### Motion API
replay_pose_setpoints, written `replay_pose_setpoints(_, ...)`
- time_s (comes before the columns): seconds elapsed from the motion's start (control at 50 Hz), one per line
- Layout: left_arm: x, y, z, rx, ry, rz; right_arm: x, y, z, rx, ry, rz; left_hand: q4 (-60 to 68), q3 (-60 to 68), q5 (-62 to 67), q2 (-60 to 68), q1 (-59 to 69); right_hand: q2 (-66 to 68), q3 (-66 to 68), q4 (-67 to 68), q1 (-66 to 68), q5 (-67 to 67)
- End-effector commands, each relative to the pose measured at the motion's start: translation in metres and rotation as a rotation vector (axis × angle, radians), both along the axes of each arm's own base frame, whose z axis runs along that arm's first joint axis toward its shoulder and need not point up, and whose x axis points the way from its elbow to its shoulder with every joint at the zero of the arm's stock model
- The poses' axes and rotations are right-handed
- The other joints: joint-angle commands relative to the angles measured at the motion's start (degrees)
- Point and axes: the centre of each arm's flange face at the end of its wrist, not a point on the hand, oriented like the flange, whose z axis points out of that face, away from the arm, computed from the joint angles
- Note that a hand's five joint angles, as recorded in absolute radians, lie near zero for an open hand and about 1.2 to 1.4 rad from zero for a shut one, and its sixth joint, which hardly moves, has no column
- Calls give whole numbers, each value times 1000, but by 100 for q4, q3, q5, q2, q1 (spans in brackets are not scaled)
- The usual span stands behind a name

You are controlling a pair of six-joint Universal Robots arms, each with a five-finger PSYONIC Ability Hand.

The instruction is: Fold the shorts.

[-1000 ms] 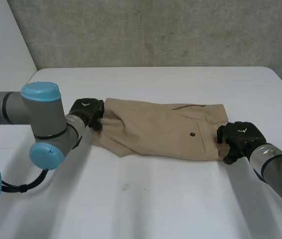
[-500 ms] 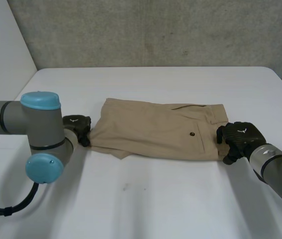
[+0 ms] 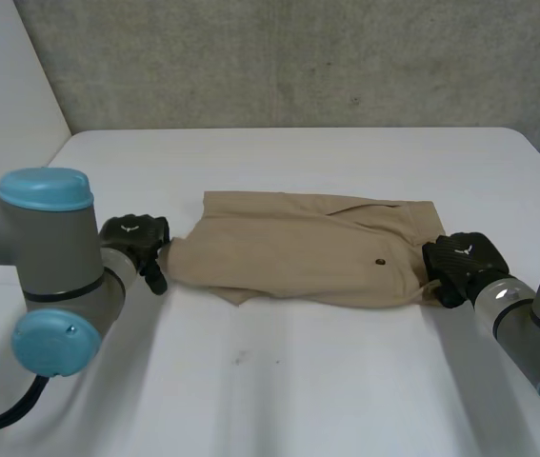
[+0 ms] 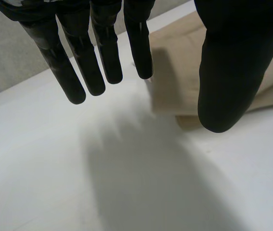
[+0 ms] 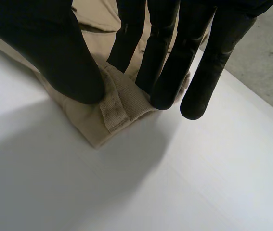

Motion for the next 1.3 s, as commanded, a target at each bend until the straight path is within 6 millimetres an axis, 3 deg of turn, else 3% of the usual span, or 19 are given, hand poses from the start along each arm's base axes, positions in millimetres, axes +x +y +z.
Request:
replay_pose_setpoints(0.02, 5, 9, 18, -34, 16, 0, -7, -4, 4, -42, 102, -12, 45, 7, 83, 40, 3, 1347, 1275, 1196, 2844, 1546)
replay_pose_setpoints(0.12, 12, 16, 31, -60, 24, 9, -24, -18, 17, -77, 148, -48, -140, -178, -102, -145, -182, 1347, 1275, 1196, 2844, 1546)
replay_pose_setpoints(0.2, 18, 20, 41, -83, 32, 19, -27, -29, 56, -177, 220, -42, -258, -296, -220, -263, -300, 1347, 1275, 1196, 2844, 1546)
replay_pose_setpoints(0.26, 21, 22, 48, -100, 39, 27, -14, -29, 82, -227, 240, 8, -309, -347, -270, -313, -351, 1347, 1275, 1196, 2844, 1546)
replay_pose_setpoints(0.28, 22, 22, 49, -104, 41, 29, -5, -27, 88, -243, 235, 31, -309, -347, -271, -313, -351, 1347, 1275, 1196, 2844, 1546)
replay_pose_setpoints(0.36, 22, 23, 54, -121, 48, 29, 64, -3, 124, -360, 155, 223, -359, -397, -321, -364, -401, 1347, 1275, 1196, 2844, 1546)
replay_pose_setpoints(0.42, 21, 20, 56, -144, 58, 29, 98, 11, 124, -377, 119, 325, -376, -414, -338, -381, -418, 1347, 1275, 1196, 2844, 1546)
replay_pose_setpoints(0.5, 20, 16, 61, -178, 71, 30, 156, 53, 111, -385, 63, 557, -376, -414, -338, -381, -418, 1347, 1275, 1196, 2844, 1546)
replay_pose_setpoints(0.52, 20, 15, 61, -182, 73, 32, 176, 72, 101, -372, 41, 652, -376, -414, -338, -381, -418, 1347, 1275, 1196, 2844, 1546)
replay_pose_setpoints(0.6, 19, 11, 66, -211, 84, 33, 206, 114, 60, -275, 18, 846, -376, -414, -338, -381, -418, 1347, 1275, 1196, 2844, 1546)
replay_pose_setpoints(0.68, 18, 7, 71, -232, 93, 33, 211, 130, 38, -216, 23, 911, -393, -431, -355, -397, -435, 1347, 1275, 1196, 2844, 1546)
replay_pose_setpoints(0.74, 16, 3, 78, -253, 102, 33, 210, 128, 42, -221, 19, 897, -443, -481, -405, -448, -485, -2016, -2089, -2167, -520, -1818)
replay_pose_setpoints(0.76, 16, 2, 80, -262, 106, 33, 209, 126, 50, -230, 6, 871, -443, -481, -405, -448, -486, -3760, -3832, -3911, -2263, -3561)
replay_pose_setpoints(0.8, 14, -2, 85, -280, 114, 32, 207, 124, 66, -244, -27, 830, -460, -498, -422, -465, -502, -5417, -5490, -5568, -3921, -5219)
replay_pose_setpoints(0.9, 7, -10, 94, -310, 134, 8, 177, 78, 119, -218, -269, 574, -628, -666, -590, -633, -670, -5653, -5725, -5804, -4156, -5454)
replay_pose_setpoints(1.0, -11, -15, 84, -283, 167, -71, 158, 50, 138, -141, -495, 443, -662, -700, -624, -666, -704, -5653, -5725, -5804, -4156, -5454)
replay_pose_setpoints(1.04, -19, -12, 79, -261, 186, -97, 156, 44, 135, -101, -534, 427, -712, -750, -674, -717, -755, -5653, -5725, -5804, -4156, -5454)
replay_pose_setpoints(1.16, -51, 2, 47, -142, 244, -158, 156, 21, 92, 45, -493, 365, -730, -768, -691, -734, -772, -5653, -5725, -5804, -4156, -5454)
replay_pose_setpoints(1.3, -58, 11, 1, 31, 180, -164, 159, 8, 35, 236, -418, 292, -1434, -1472, -1395, -1438, -1476, -5653, -5725, -5804, -4156, -5454)
